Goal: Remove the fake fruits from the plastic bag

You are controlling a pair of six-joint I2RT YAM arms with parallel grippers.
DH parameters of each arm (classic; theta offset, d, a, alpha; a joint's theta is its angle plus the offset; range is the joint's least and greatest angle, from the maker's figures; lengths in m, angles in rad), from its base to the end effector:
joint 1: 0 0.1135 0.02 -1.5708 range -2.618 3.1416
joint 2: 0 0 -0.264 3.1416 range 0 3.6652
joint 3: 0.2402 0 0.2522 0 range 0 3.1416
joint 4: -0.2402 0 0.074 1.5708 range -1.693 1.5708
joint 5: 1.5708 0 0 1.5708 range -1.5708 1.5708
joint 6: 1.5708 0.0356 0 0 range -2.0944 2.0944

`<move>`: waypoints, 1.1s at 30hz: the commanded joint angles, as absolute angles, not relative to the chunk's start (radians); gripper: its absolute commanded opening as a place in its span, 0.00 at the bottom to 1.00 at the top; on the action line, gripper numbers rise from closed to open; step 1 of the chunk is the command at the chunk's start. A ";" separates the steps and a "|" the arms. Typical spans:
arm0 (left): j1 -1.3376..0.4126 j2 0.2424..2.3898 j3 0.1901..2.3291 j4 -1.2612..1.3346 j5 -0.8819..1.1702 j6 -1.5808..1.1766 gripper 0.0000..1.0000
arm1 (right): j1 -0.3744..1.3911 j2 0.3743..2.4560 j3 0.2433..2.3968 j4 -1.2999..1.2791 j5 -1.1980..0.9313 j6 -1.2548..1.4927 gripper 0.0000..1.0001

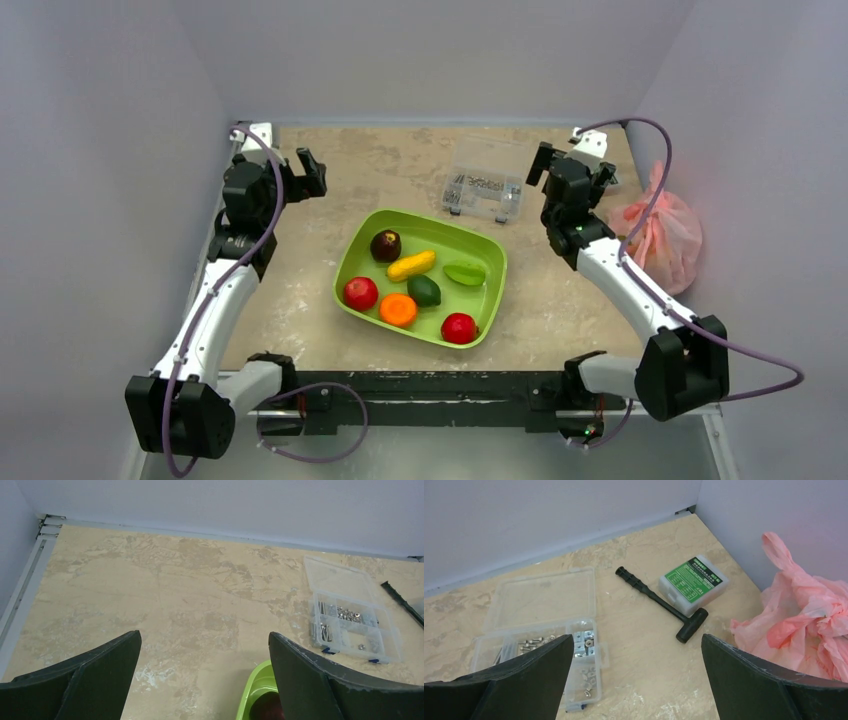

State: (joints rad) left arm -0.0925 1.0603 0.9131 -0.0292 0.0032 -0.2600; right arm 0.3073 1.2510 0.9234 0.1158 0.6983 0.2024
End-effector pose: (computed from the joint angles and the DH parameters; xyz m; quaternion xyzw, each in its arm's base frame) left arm 0.2489 -0.0232 0.3480 -0.0631 0.7640 -0.1138 0.6319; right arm 0.2807 0.0651 0.3208 0.1764 0.7412 -0.1087 0.6385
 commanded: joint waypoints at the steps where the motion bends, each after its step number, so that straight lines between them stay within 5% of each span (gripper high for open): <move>1: -0.094 1.063 0.978 0.006 0.014 -0.240 1.00 | 0.307 1.206 0.905 0.157 0.725 0.246 0.99; 10: -0.163 1.087 0.999 -0.033 0.116 -0.263 0.97 | 0.307 1.174 0.846 0.197 0.659 0.280 0.99; 22: -0.366 1.160 1.058 -0.150 0.088 -0.168 0.97 | 0.203 1.509 1.081 -0.219 1.150 0.473 0.99; 33: -0.476 1.246 1.114 -0.221 0.109 -0.147 0.92 | 0.043 1.639 1.189 -0.276 1.149 0.439 0.99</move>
State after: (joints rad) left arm -0.4671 1.2308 1.0508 -0.2081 0.0971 -0.1604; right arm 0.0719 1.6054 1.0916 -0.2493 1.0966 0.4473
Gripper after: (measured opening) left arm 0.925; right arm 0.987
